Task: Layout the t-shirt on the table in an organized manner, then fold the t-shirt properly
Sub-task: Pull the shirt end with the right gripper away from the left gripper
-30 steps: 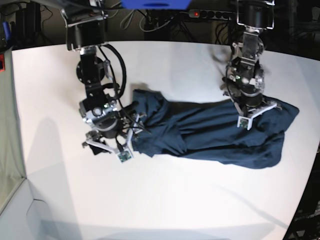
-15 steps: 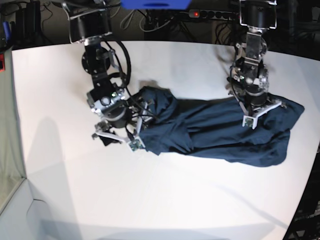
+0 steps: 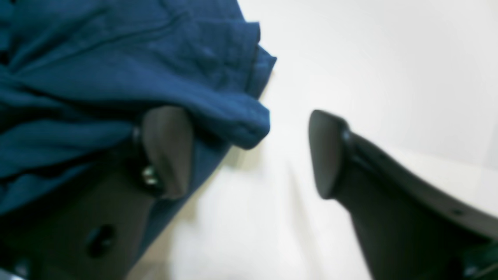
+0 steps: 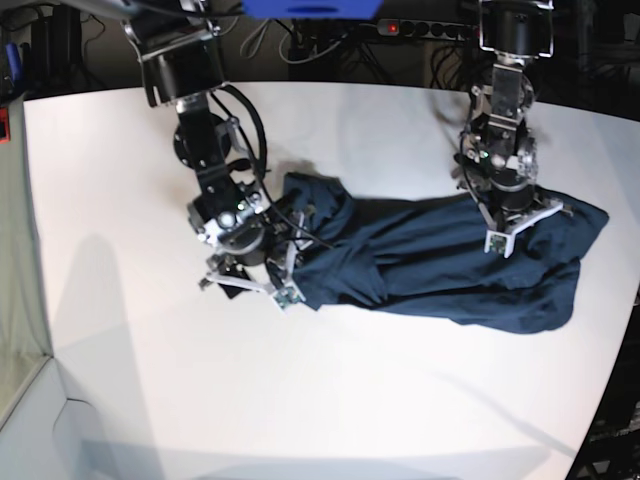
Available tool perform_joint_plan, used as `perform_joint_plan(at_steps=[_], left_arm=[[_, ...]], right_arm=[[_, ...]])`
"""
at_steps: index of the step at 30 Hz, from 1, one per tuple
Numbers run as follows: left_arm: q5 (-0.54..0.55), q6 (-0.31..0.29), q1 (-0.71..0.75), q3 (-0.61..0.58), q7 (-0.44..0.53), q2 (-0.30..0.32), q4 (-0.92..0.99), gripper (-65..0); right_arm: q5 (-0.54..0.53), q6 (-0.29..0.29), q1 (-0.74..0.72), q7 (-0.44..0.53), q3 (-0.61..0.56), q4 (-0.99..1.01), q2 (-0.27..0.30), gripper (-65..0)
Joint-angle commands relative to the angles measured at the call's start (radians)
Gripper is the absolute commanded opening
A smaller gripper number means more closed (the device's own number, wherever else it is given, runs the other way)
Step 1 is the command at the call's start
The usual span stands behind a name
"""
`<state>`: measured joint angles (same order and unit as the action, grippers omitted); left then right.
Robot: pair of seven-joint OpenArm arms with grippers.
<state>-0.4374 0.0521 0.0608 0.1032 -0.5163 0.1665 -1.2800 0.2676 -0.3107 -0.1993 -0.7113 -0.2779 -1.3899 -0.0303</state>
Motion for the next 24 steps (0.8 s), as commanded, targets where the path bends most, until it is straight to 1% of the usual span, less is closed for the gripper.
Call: perform_joint_plan(at_steps=[1, 5, 6, 9, 10, 13, 16, 17, 20, 23, 24], left_arm=[[0.058, -0.054, 0.026, 0.0, -0.106, -0.002, 0.02, -64.5], [0.058, -0.054, 0.024, 0.0, -0.106, -0.002, 0.02, -64.5], [0.058, -0.054, 0.024, 0.0, -0.106, -0.002, 0.02, -64.5], [0.056, -0.054, 0.024, 0.0, -0.106, -0.005, 0.02, -64.5], [0.055, -0.054, 0.023, 0.0, -0.106, -0.006, 0.02, -64.5], [0.055, -0.054, 0.023, -0.004, -0.106, -0.006, 0.02, -64.5], [0.055, -0.054, 0.021, -0.006, -0.106, -0.006, 0.02, -64.5], [0.055, -0.054, 0.02, -0.006, -0.106, -0.006, 0.02, -64.5], [0.055, -0.054, 0.02, -0.006, -0.106, -0.008, 0.02, -64.5], [0.058, -0.054, 0.018, -0.006, -0.106, -0.008, 0.02, -64.5], [0.058, -0.053, 0.018, -0.006, -0.106, -0.008, 0.02, -64.5]], right_arm=[[0.0, -0.002, -0.029, 0.017, -0.001, -0.004, -0.003, -30.4], [0.0, -0.002, -0.029, 0.018, -0.001, 0.013, -0.003, -41.5], [0.0, -0.002, -0.029, 0.018, -0.001, 0.013, -0.003, -45.6], [0.0, -0.002, -0.029, 0.018, 0.001, 0.008, -0.004, -60.9], [0.002, -0.002, -0.029, 0.018, 0.001, 0.007, -0.004, -65.0], [0.002, -0.002, -0.03, 0.018, 0.001, 0.001, -0.004, -65.0], [0.002, -0.002, -0.021, 0.005, 0.009, -0.076, -0.001, -65.0], [0.002, -0.002, -0.015, -0.006, 0.009, -0.127, 0.0, -65.0], [0.003, -0.002, 0.045, -0.081, 0.009, -0.335, 0.005, -65.0], [0.002, -0.005, 0.102, -0.152, -0.016, -0.512, 0.017, -65.0], [0.002, -0.018, 0.125, -0.172, -0.03, -0.569, 0.019, -65.0]])
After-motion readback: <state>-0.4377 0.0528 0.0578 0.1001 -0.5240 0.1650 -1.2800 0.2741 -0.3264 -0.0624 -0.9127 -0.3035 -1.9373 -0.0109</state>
